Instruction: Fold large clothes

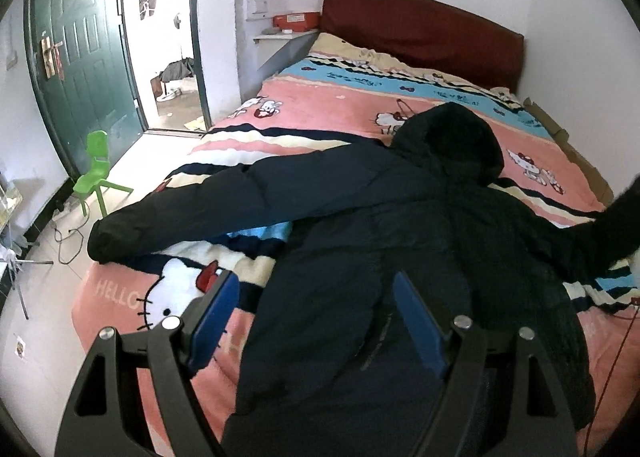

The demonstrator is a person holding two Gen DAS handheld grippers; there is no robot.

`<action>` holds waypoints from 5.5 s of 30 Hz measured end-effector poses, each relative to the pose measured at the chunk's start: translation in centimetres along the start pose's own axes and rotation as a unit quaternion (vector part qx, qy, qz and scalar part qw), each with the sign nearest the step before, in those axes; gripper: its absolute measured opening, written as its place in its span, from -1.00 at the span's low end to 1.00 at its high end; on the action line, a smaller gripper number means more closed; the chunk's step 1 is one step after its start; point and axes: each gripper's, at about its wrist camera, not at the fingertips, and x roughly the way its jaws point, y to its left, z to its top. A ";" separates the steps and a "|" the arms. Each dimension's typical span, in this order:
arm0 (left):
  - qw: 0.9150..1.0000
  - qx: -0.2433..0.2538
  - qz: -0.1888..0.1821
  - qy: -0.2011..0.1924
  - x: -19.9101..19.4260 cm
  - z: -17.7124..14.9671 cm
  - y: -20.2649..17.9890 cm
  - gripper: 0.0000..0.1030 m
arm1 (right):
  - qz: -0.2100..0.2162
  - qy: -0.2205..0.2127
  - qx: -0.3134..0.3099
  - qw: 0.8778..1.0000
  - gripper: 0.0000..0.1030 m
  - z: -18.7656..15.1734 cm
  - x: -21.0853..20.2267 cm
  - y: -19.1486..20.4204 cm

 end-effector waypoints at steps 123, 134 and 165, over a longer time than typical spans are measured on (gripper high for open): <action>0.986 -0.158 -0.004 0.043 6.2 -3.6 20.0 0.55 | 0.106 0.054 -0.215 0.969 0.56 -16.2 -2.4 23.8; 0.957 -0.282 -0.052 0.047 11.7 -5.8 28.1 0.55 | 0.063 0.088 -0.196 0.975 0.56 -17.6 0.7 24.3; 0.937 -0.349 0.016 0.017 18.0 1.5 33.8 -0.77 | 0.017 0.104 -0.185 0.977 0.56 -16.9 3.5 24.0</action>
